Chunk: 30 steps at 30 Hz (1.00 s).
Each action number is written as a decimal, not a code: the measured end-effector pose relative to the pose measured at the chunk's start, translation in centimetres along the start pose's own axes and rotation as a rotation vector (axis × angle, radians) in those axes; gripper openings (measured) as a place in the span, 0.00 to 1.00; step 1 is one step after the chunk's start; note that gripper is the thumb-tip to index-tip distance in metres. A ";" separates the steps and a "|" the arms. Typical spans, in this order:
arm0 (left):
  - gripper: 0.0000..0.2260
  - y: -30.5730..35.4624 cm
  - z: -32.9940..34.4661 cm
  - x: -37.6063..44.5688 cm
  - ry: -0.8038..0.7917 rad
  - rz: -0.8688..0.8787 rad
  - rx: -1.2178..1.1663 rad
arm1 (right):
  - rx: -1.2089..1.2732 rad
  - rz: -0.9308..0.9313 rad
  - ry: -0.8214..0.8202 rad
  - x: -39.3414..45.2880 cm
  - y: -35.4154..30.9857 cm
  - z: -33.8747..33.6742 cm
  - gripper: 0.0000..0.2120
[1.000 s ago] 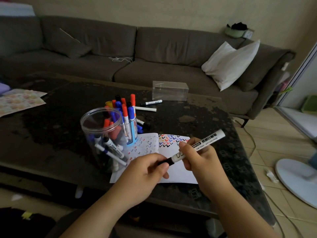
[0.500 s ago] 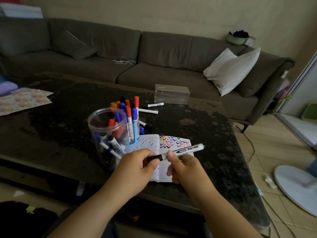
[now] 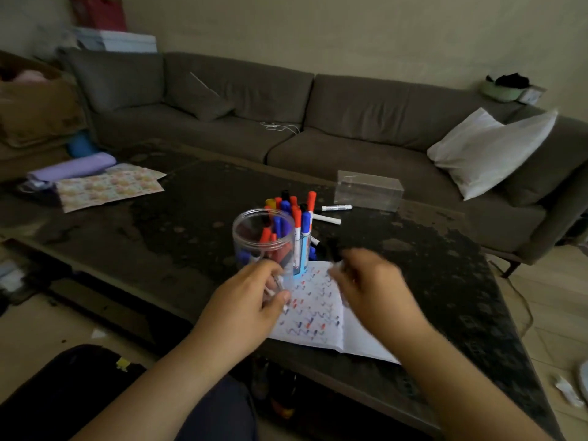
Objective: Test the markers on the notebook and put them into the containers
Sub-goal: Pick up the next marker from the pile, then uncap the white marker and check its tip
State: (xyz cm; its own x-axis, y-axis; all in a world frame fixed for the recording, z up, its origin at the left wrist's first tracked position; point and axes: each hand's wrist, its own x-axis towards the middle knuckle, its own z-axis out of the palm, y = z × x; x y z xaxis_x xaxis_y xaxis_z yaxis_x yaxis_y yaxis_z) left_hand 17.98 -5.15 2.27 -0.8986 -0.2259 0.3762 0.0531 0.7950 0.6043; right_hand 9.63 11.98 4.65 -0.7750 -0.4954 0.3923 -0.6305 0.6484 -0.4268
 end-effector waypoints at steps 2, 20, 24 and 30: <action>0.11 -0.9 -0.9 0.4 0.073 -0.019 0.027 | 0.182 0.020 0.168 1.4 -1.4 -1.8 0.03; 0.09 -2.5 2.0 0.5 -0.099 -0.031 -0.015 | 0.222 0.152 -0.120 6.8 -1.3 2.3 0.15; 0.11 -1.2 4.6 1.4 -0.182 -0.026 -0.014 | 0.228 0.383 -0.125 5.6 3.4 1.9 0.12; 0.12 0.9 8.9 4.4 -0.237 -0.014 0.015 | 0.158 0.554 -0.155 4.6 10.9 2.7 0.14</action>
State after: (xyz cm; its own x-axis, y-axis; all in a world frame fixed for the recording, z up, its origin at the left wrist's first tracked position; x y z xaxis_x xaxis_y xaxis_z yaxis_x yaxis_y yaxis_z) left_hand 10.20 -0.41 -1.78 -0.9764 -0.1002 0.1912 0.0347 0.8013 0.5973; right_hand -0.89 15.20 -0.33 -0.9800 -0.1945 -0.0415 -0.1204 0.7463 -0.6546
